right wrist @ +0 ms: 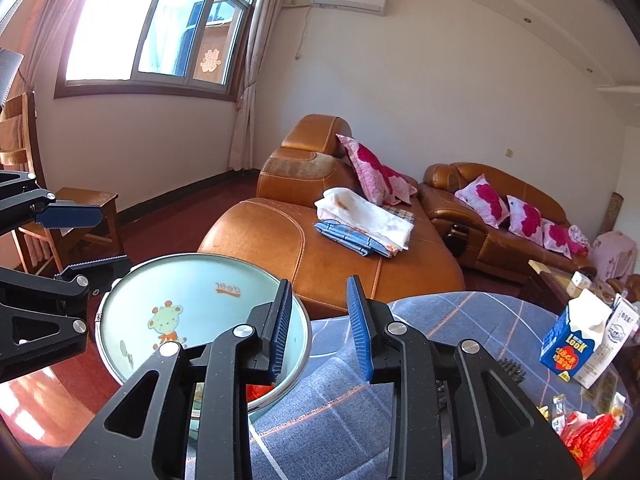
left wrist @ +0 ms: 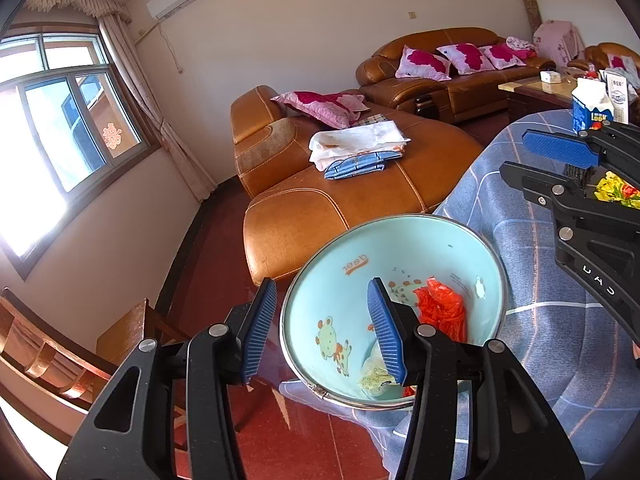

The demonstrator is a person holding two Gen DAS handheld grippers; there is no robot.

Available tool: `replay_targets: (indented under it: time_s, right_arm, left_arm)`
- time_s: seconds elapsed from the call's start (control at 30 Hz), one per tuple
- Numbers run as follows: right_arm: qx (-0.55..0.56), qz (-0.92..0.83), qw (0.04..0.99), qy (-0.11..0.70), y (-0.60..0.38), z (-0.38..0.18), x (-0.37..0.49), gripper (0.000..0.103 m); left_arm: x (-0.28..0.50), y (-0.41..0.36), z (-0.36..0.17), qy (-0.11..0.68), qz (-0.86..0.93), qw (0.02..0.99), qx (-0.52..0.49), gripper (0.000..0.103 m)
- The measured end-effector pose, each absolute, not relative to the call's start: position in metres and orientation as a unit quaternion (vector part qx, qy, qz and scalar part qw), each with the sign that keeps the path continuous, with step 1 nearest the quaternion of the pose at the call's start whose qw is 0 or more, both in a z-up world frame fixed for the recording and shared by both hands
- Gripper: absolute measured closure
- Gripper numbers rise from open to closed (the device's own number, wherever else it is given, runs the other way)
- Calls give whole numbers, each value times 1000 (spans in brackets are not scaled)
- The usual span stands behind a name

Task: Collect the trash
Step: 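Move both open tools back toward the trash pile on the table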

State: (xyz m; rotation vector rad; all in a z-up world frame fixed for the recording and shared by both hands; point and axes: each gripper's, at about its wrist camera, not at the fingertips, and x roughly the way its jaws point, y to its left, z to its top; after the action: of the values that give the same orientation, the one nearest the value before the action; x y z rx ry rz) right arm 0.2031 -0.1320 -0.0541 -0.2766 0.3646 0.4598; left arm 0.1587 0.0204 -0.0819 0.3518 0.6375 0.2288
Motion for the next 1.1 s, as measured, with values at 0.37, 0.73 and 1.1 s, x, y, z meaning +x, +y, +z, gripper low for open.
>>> replay_targets:
  time_s: [0.37,0.73,1.1]
  right_arm:
    - [-82,127,975,162,-221,-15,129,54]
    - [23,-102,973,204,-391,-36,56,42]
    - [55,-148,964,212,-429,-64,31,39]
  left_arm:
    - [135,-41,-78,295,25,938,178,37]
    - [102,-142,-77,268,-94,937,204,23]
    - [76,-222,-72,237,-171,933,209,6]
